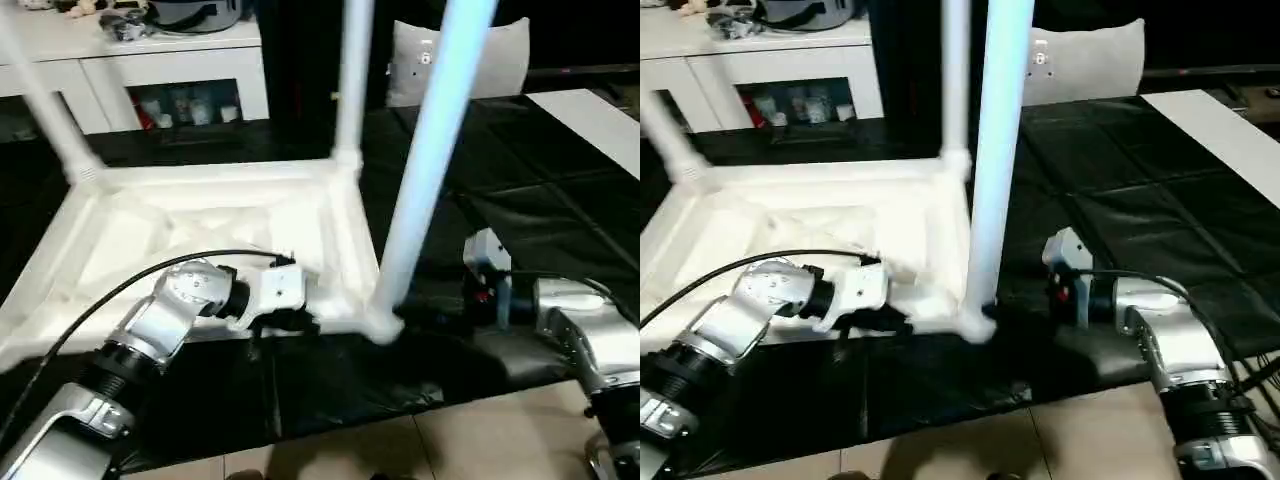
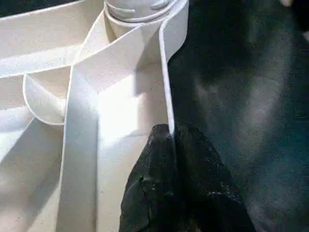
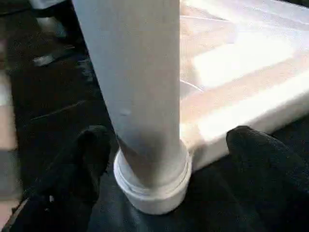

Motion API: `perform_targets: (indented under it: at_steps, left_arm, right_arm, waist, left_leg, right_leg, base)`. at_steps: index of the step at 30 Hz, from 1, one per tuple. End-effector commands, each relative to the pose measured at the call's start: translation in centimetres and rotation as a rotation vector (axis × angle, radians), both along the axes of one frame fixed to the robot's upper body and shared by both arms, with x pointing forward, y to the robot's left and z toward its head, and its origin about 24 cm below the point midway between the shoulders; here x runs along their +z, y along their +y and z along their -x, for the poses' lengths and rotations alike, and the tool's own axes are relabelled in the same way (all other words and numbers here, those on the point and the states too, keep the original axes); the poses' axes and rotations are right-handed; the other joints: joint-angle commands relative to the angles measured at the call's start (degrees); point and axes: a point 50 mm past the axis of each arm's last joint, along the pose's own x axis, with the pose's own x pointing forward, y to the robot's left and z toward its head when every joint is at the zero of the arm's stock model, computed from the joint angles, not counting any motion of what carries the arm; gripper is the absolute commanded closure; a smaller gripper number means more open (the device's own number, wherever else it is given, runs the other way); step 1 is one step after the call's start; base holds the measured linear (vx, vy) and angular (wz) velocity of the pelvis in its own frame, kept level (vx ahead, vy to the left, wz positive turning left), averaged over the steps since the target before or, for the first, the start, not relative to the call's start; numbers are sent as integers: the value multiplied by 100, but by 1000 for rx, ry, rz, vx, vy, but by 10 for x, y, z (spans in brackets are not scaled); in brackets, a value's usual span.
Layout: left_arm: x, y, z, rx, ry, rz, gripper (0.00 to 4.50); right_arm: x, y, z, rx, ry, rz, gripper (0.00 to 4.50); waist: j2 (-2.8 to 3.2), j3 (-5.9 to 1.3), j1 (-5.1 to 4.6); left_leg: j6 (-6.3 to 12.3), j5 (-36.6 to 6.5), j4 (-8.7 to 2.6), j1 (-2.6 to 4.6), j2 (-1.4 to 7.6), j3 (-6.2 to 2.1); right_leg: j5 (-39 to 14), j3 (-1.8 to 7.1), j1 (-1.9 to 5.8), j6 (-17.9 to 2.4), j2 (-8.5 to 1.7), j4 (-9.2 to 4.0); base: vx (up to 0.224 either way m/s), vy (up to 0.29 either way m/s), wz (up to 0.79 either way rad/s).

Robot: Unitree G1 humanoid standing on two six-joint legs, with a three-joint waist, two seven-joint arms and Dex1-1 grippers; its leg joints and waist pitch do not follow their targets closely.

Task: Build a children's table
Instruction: Rotate leg to tighten

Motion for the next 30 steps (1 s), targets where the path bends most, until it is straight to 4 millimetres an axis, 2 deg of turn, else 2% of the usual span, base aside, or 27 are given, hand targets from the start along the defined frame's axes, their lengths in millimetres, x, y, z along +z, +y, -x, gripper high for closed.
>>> perform_targets:
  at_steps: [1,2,3,6,7,11,13,14,18,19,21,22,24,27,29,30]
  left_arm:
    - [-3,-4,8,-142,15,-63,450]
    - [-3,-5,9,-164,16,-67,450]
    - [-3,-6,10,-197,21,-67,450]
    - [-3,-7,13,-237,30,-64,450]
    - [-2,-10,14,-258,32,-60,450]
    - [-2,-17,15,-296,26,-52,450]
    - [-2,-17,15,-298,26,-52,450]
    - [-2,-17,15,-301,25,-51,450]
    - [-3,-17,15,-303,25,-52,450]
    - [-3,-17,15,-303,25,-53,450]
    - [-3,-15,14,-295,30,-53,450]
    - [-3,-14,13,-287,35,-50,450]
    - [-3,-12,12,-241,59,-30,450]
    - [-2,-13,12,-179,87,6,450]
    - [-2,-14,11,-154,98,17,450]
    - [-1,-15,11,-117,106,32,450]
  right_arm:
    - [4,1,5,104,29,2,40]
    - [4,1,6,133,40,6,51]
    - [3,2,8,163,53,10,62]
    - [2,3,9,199,66,8,77]
    - [1,6,10,222,80,3,97]
    - [-2,15,13,294,102,-9,132]
    - [-2,16,13,299,101,-11,142]
    - [-3,16,13,306,106,-11,160]
    - [-4,18,15,329,130,-20,176]
    - [-4,19,15,335,137,-22,192]
    - [-4,19,16,339,151,-29,208]
    - [-4,19,17,338,155,-36,213]
    - [-3,21,18,314,171,-83,236]
    - [-3,26,16,244,172,-110,238]
    - [-3,27,14,209,169,-110,239]
    - [-6,30,9,138,173,-103,239]
  waist:
    - [-82,-372,11]
    - [-76,-368,33]
    - [-100,-370,36]
    - [-89,-372,58]
    - [-121,-377,69]
    - [-116,-377,126]
    - [-117,-376,136]
    - [-122,-375,137]
    - [-129,-376,137]
    - [-130,-380,141]
    - [-150,-381,141]
    - [-138,-384,149]
    - [-152,-382,141]
    - [-145,-370,127]
    - [-153,-341,113]
    - [-140,-333,101]
  left_leg:
    - [524,-1025,-378,18,243,13]
    - [527,-1019,-380,27,245,19]
    - [543,-1025,-381,17,245,23]
    - [513,-1032,-385,21,252,18]
    - [509,-1005,-381,19,247,22]
    - [484,-968,-384,45,263,28]
    - [463,-985,-388,47,266,30]
    - [452,-992,-392,41,264,28]
    - [437,-1005,-389,29,251,32]
    - [431,-982,-389,32,251,30]
    - [441,-956,-387,25,249,33]
    - [443,-931,-385,30,253,32]
    - [439,-934,-386,23,252,33]
    - [392,-940,-397,24,251,34]
    - [347,-1090,-390,18,216,37]
    - [324,-1153,-382,29,196,41]
  right_leg:
    - [-2160,348,343,-728,-386,-379]
    - [-2103,357,337,-763,-381,-367]
    - [-2097,350,345,-767,-376,-369]
    - [-2154,351,344,-742,-387,-370]
    - [-2164,350,347,-738,-387,-357]
    - [-2221,357,322,-712,-390,-370]
    - [-2193,360,322,-735,-387,-362]
    - [-2204,358,329,-718,-386,-362]
    - [-2281,356,339,-657,-391,-371]
    - [-2293,357,337,-639,-389,-373]
    - [-2271,357,341,-637,-389,-369]
    - [-2261,359,337,-639,-391,-367]
    - [-2258,356,339,-636,-387,-364]
    - [-2358,356,338,-609,-391,-370]
    - [-2727,330,328,-496,-392,-427]
    - [-2912,318,314,-425,-386,-457]
  base:
    - [0,0,0]
    - [0,0,0]
    - [0,0,0]
    - [0,0,0]
    - [0,0,0]
    - [0,0,0]
    - [0,0,0]
    - [0,0,0]
    - [0,0,0]
    - [0,0,0]
    - [0,0,0]
    - [0,0,0]
    - [0,0,0]
    - [0,0,0]
    - [0,0,0]
    - [0,0,0]
